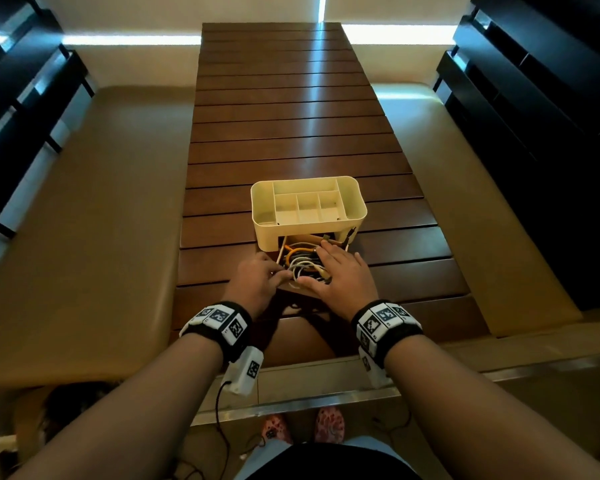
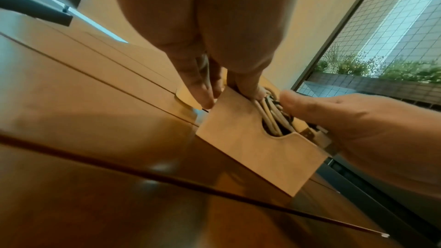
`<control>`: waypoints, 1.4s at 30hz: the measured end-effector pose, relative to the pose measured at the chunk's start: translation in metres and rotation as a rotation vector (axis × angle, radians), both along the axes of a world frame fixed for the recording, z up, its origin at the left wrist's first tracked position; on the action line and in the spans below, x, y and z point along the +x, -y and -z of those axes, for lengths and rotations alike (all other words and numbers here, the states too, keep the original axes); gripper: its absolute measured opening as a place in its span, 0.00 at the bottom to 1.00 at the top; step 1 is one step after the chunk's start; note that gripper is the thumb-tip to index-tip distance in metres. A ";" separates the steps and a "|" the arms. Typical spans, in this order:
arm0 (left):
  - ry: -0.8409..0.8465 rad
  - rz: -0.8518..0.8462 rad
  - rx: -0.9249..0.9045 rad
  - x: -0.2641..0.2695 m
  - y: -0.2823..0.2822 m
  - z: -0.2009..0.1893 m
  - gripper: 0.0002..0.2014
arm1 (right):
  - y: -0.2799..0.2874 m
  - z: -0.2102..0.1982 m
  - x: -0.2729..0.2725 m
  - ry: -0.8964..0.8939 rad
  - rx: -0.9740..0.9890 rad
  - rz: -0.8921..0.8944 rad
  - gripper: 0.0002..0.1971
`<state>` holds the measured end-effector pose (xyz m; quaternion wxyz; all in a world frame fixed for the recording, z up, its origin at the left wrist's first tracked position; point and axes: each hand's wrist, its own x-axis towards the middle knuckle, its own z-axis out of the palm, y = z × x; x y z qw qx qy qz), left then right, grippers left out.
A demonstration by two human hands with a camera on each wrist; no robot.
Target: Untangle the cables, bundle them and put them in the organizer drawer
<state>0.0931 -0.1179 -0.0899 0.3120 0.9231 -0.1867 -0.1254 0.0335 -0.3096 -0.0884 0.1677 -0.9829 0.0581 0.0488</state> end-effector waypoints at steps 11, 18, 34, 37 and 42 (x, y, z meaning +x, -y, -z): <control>0.038 -0.060 0.143 -0.001 0.015 -0.013 0.17 | -0.006 0.002 0.007 0.030 -0.159 0.001 0.39; 0.331 0.141 0.128 -0.031 -0.006 -0.004 0.28 | -0.012 0.003 0.009 0.002 -0.152 0.002 0.35; 0.133 0.260 0.617 -0.029 0.059 -0.010 0.52 | 0.011 0.000 0.006 -0.030 0.245 -0.067 0.25; 0.160 0.277 0.616 -0.026 0.057 -0.013 0.52 | 0.021 -0.005 0.007 -0.029 0.314 -0.084 0.25; 0.165 0.246 0.578 -0.038 0.051 -0.011 0.51 | 0.002 0.018 -0.011 0.169 0.160 0.004 0.25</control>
